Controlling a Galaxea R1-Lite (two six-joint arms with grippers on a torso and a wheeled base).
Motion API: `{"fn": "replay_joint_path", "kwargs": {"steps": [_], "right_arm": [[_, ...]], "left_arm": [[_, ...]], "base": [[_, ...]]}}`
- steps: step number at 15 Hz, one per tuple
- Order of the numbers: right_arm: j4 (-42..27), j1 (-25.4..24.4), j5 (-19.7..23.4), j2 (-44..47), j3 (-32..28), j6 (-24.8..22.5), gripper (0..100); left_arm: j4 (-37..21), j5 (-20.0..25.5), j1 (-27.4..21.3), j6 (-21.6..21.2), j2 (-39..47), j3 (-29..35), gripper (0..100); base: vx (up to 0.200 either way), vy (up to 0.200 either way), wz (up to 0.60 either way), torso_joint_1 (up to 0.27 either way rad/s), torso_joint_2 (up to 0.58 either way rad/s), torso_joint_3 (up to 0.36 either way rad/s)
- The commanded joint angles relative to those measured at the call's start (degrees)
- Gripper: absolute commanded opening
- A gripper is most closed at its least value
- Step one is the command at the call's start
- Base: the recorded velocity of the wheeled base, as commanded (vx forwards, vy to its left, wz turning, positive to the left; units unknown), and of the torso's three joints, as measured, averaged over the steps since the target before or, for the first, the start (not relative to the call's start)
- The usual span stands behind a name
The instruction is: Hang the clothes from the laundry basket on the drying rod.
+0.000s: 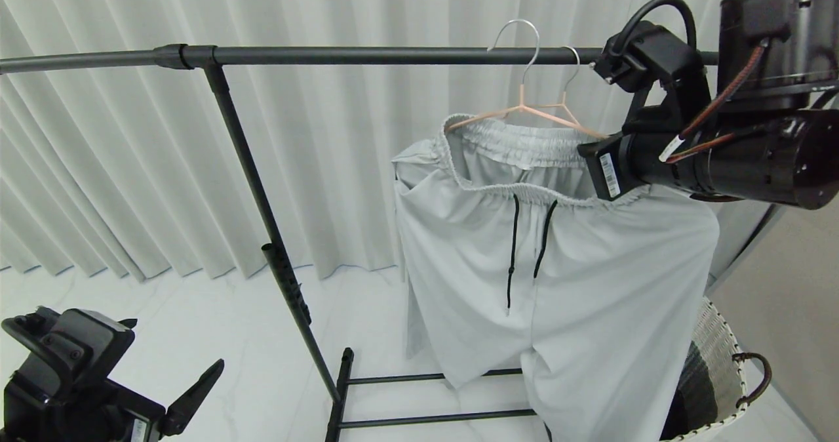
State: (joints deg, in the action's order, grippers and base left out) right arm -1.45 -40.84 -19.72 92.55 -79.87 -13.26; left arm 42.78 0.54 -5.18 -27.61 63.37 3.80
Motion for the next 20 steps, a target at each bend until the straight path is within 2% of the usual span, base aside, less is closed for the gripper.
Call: {"fn": "replay_joint_path", "kwargs": {"steps": [1,8,11,17,20], "right_arm": [[0.0,0.1,-0.5,2.6,-2.2,0.3,0],[0.5,0.1,-0.8,3.2,-3.0,0.4,0],[0.7,0.1,-0.8,5.1,-4.9,0.5,0],[0.6,0.2,-3.1,12.8,-13.3,0.5,0],[0.7,0.4,-5.5,16.2,-15.9,0.5,0]], "left_arm": [[0.0,0.0,0.0,0.0,-0.2,0.0,100],[0.0,0.1,0.0,0.0,-0.2,-0.1,100],[0.0,0.2,-0.2,-0.3,-0.9,-0.5,100],[0.0,0.3,-0.4,-0.5,-1.1,-0.6,100],[0.0,0.3,-0.4,-0.5,-1.8,-1.4,100]], "base": [[0.200,0.000,0.00,0.002,0.00,0.002],[0.200,0.000,0.00,-0.001,0.00,0.001],[0.000,0.000,0.00,0.000,0.00,0.000],[0.000,0.000,0.00,0.000,0.00,0.000],[0.000,0.000,0.00,0.000,0.00,0.000]]}}
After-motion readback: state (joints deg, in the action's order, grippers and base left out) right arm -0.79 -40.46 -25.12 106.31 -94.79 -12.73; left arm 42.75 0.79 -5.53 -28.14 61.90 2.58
